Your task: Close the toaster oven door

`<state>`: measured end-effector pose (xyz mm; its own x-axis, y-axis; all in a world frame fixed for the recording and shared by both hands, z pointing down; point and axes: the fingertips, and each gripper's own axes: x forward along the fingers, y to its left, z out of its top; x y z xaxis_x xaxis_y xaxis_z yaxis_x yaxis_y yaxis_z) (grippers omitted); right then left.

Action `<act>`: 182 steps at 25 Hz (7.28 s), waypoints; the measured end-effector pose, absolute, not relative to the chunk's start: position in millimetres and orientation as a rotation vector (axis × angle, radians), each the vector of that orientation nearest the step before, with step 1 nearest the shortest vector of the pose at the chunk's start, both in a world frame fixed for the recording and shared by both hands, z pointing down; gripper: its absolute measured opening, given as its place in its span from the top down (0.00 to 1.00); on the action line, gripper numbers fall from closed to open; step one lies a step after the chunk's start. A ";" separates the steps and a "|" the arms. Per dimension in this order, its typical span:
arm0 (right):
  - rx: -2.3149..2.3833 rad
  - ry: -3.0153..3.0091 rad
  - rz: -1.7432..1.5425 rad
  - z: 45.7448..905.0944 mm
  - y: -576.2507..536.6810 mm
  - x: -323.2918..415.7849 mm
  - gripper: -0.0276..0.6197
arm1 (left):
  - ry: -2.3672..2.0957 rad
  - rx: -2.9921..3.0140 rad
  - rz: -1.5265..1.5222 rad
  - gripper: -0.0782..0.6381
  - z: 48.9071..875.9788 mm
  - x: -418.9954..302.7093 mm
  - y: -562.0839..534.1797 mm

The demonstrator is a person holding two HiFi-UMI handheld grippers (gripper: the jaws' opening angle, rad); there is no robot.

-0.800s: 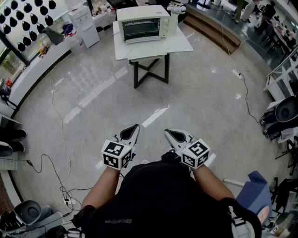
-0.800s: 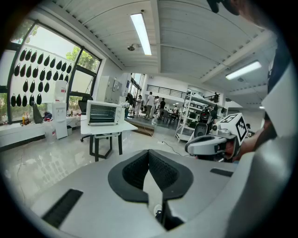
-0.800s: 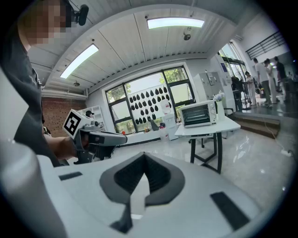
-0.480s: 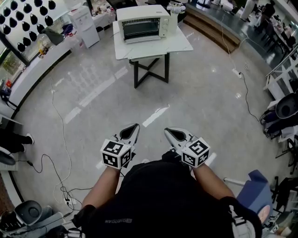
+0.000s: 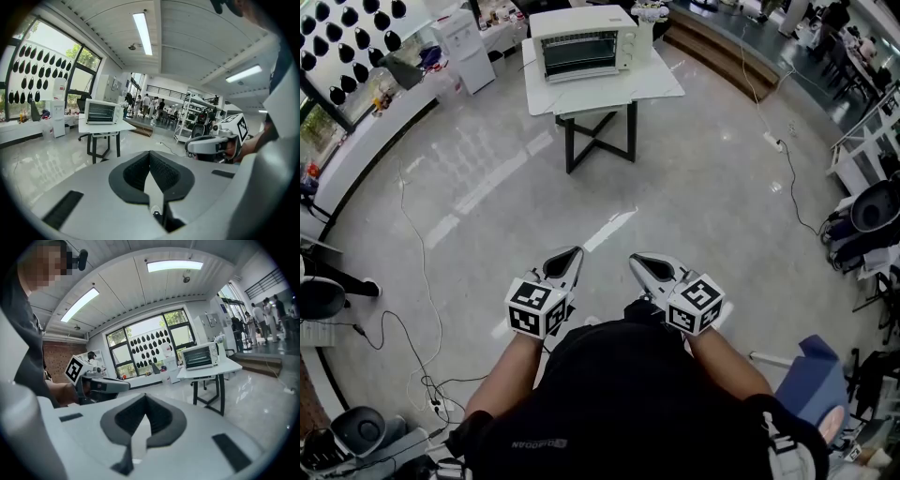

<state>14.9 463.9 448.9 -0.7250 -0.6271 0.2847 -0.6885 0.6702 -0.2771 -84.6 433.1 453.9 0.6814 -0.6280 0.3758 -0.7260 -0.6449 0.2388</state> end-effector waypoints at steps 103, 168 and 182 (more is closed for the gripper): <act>1.027 -2.692 0.615 448.2 -80.4 -12.3 0.96 | -1.105 2.500 0.504 0.89 454.7 -110.3 -101.5; 1.015 -2.761 0.479 438.9 -238.0 23.0 0.94 | -1.207 2.476 0.492 0.89 452.4 -82.5 -237.7; 1.013 -2.756 0.482 437.7 -240.1 21.7 0.82 | -1.207 2.476 0.488 0.89 453.4 -86.6 -238.7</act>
<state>21.7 -240.1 437.7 -0.7559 -0.5997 0.2627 -0.6532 0.7175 -0.2417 -86.6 -238.7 453.4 0.5793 -0.6827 0.4454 -0.8004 -0.5799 0.1521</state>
